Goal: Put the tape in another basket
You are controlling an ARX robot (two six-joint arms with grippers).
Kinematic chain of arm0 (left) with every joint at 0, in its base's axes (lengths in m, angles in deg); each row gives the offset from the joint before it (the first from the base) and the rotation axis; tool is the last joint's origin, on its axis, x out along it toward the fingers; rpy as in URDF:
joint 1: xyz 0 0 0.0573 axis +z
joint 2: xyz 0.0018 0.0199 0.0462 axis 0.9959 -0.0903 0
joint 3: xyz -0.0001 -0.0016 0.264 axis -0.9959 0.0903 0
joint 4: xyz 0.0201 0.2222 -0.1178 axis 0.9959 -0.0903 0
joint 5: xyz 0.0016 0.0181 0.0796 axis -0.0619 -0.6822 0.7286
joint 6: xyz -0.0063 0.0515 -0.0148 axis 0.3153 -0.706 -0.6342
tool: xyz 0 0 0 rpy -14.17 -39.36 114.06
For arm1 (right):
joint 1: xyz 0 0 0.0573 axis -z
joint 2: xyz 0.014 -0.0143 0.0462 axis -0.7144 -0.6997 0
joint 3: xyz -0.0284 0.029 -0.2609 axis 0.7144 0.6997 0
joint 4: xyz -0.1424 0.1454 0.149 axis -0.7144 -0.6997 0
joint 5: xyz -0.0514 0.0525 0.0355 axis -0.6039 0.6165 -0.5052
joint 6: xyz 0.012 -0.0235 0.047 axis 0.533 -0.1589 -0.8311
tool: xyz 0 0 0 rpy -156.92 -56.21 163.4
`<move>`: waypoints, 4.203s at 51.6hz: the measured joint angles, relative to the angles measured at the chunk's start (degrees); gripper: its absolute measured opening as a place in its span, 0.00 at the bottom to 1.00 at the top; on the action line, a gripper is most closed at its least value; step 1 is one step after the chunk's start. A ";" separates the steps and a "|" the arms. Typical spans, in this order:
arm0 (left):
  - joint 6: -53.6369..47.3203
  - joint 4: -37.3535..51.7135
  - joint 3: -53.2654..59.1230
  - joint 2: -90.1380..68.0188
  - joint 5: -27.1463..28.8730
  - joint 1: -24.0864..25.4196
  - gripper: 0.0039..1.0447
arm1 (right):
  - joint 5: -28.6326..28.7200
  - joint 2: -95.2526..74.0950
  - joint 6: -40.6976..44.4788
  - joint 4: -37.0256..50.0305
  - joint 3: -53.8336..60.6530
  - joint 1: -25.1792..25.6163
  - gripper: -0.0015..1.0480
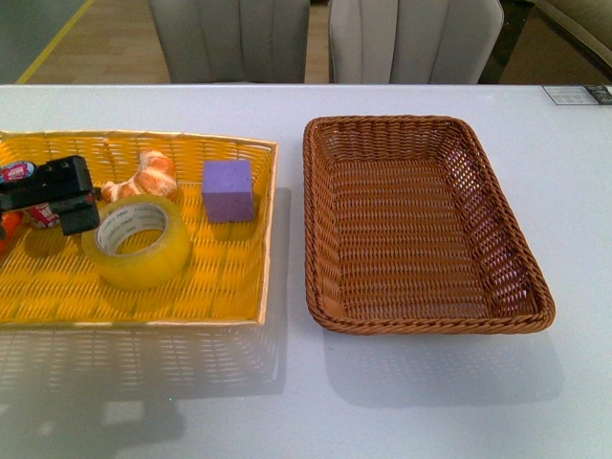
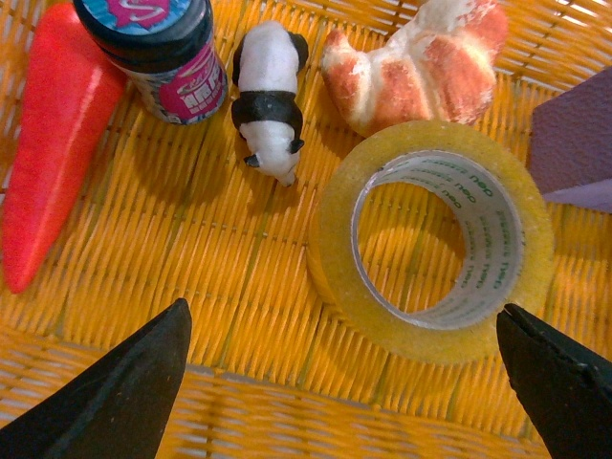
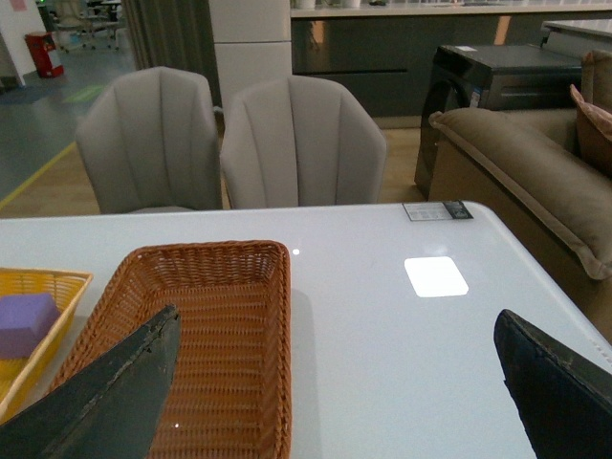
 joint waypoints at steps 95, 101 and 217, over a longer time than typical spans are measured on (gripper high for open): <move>4.63 -6.84 -15.98 -8.55 2.80 -8.39 0.16 | 0.00 0.00 0.02 0.00 0.00 0.00 0.91; 6.16 -9.53 -20.31 -8.48 2.78 -14.21 0.16 | 0.00 0.00 0.02 0.00 0.00 0.00 0.91; -4.87 42.23 9.77 5.86 17.14 -19.56 0.67 | -0.02 0.04 0.00 0.00 0.00 0.00 0.91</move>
